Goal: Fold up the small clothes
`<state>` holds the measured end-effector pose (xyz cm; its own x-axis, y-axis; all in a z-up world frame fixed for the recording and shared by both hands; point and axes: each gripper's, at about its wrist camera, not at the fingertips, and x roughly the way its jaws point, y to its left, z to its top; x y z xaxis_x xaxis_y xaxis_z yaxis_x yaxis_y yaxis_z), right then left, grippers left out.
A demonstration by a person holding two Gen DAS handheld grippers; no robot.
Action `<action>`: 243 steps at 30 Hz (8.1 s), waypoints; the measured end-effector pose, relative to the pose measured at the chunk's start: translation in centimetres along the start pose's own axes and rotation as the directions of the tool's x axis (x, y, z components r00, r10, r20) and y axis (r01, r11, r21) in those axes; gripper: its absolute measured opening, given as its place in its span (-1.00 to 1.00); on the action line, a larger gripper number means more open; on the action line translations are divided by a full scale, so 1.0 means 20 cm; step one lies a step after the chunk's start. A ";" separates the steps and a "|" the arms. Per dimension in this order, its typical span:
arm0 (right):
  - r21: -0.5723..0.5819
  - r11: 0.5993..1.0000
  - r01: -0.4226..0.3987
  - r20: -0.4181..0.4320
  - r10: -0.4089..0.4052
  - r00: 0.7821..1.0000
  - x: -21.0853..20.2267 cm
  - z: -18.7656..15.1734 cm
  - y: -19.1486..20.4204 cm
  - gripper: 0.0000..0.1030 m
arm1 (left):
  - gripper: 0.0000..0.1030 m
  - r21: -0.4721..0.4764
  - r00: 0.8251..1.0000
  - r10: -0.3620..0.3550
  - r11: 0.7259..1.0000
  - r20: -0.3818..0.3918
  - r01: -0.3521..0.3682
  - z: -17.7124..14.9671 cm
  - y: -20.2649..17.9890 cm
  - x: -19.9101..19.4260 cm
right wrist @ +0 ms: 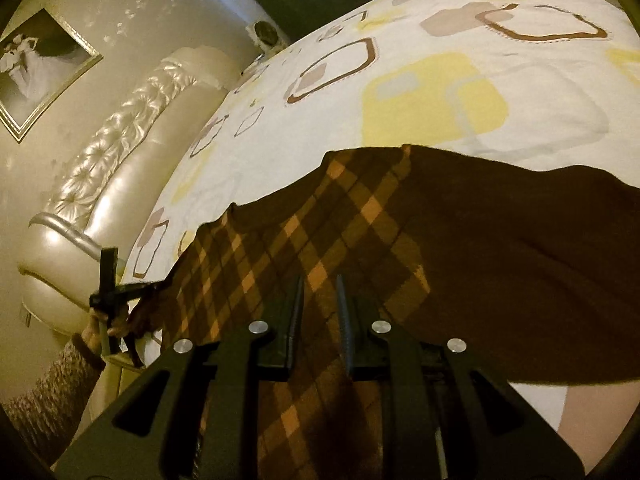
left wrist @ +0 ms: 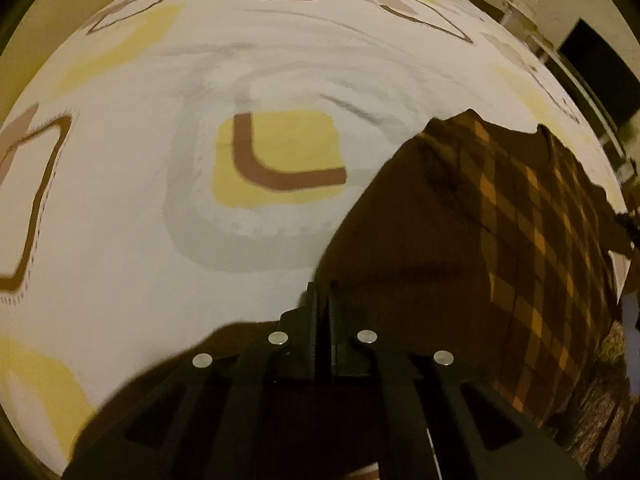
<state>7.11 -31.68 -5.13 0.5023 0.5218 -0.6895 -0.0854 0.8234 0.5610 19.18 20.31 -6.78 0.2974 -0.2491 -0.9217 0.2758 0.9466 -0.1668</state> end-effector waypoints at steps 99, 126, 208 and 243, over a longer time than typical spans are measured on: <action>-0.155 0.984 -0.092 -0.298 0.042 0.954 0.91 -0.48 1.15 -0.85 | 0.49 -0.389 0.940 0.006 0.911 0.341 0.135 -0.76 -0.26 -0.43; -0.024 0.985 -0.173 -0.174 0.166 0.971 0.39 -0.38 0.73 -0.47 | 0.50 -0.325 0.943 -0.049 0.932 0.328 0.162 -0.66 -0.42 -0.37; 0.216 0.975 -0.058 -0.090 0.079 0.993 0.24 -0.18 -0.04 -0.06 | 0.57 -0.629 0.887 0.031 0.716 0.461 0.302 -1.36 0.60 -0.60; 0.261 0.965 -0.035 -0.052 0.050 0.997 0.28 -0.17 0.00 0.06 | -0.89 -0.656 0.834 0.029 0.633 0.552 0.412 -1.47 0.96 -0.76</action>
<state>7.00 -27.98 -10.53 0.4519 0.5733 -0.6834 0.1246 0.7181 0.6847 -6.90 48.32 -6.32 0.7601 -0.2931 -0.5799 -0.3023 0.6305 -0.7149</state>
